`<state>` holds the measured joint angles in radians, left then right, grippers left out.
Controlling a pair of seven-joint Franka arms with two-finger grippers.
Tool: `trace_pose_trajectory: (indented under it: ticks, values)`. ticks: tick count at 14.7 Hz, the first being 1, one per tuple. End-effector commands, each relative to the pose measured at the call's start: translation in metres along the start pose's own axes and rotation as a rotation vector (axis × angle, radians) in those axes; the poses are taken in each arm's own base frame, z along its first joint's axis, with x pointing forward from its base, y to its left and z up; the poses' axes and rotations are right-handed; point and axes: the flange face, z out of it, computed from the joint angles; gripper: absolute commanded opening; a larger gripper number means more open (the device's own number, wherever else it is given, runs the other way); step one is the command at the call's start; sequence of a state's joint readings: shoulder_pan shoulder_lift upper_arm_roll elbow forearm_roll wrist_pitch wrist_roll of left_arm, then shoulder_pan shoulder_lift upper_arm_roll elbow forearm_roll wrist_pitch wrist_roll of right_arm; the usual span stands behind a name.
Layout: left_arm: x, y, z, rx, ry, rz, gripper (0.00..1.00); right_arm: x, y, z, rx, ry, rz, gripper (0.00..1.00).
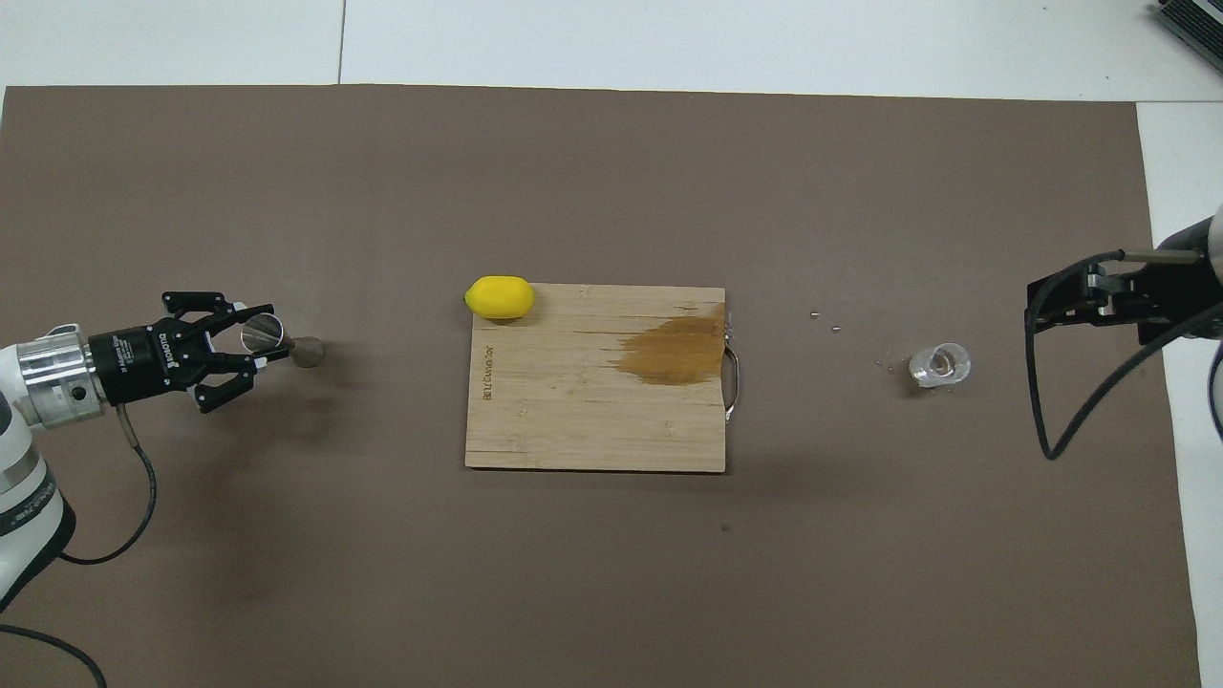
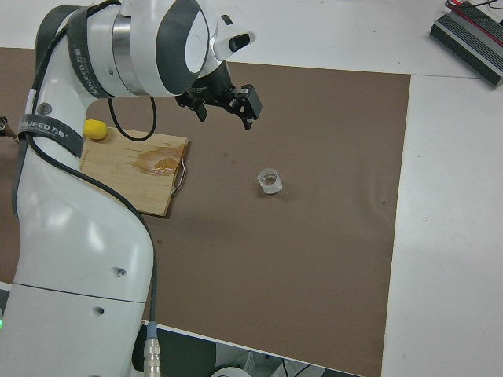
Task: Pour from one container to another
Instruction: 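Close the left gripper around the small metal cup, then lift the metal cup with the left gripper and carry it over the board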
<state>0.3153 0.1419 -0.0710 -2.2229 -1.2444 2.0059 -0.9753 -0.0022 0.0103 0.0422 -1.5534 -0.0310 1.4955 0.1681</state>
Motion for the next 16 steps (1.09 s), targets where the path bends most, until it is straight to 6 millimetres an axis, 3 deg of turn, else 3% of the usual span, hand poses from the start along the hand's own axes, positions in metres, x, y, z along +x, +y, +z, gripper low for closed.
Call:
trace_pose_trajectory:
  ticks: [1, 4, 7, 8, 10, 13, 16]
  values:
    - [-0.002, 0.003, -0.002, -0.023, -0.019, 0.006, 0.0, -0.001, 0.002, 0.001, -0.009, 0.004, 0.009, 1.0]
    - [-0.041, 0.007, 0.002, 0.056, -0.092, 0.028, 0.0, -0.001, 0.002, 0.001, -0.009, 0.004, 0.009, 1.0]
    - [-0.126, 0.003, 0.023, 0.102, -0.083, 0.038, 0.0, -0.001, 0.005, 0.001, -0.008, 0.005, 0.015, 1.0]
    - [-0.144, -0.002, 0.034, 0.119, -0.079, 0.033, 0.0, -0.002, 0.005, 0.001, -0.009, -0.001, 0.015, 1.0]
    - [-0.184, -0.02, 0.068, 0.136, -0.059, 0.073, 0.0, 0.0, 0.007, 0.001, -0.006, 0.005, 0.024, 1.0]
    - [-0.235, -0.052, 0.138, 0.115, -0.016, 0.078, 0.0, 0.002, 0.007, 0.001, -0.001, 0.021, 0.062, 1.0]
    - [-0.265, -0.097, 0.207, 0.055, -0.02, 0.063, 0.0, 0.007, 0.015, 0.001, 0.025, 0.043, 0.184, 1.0]
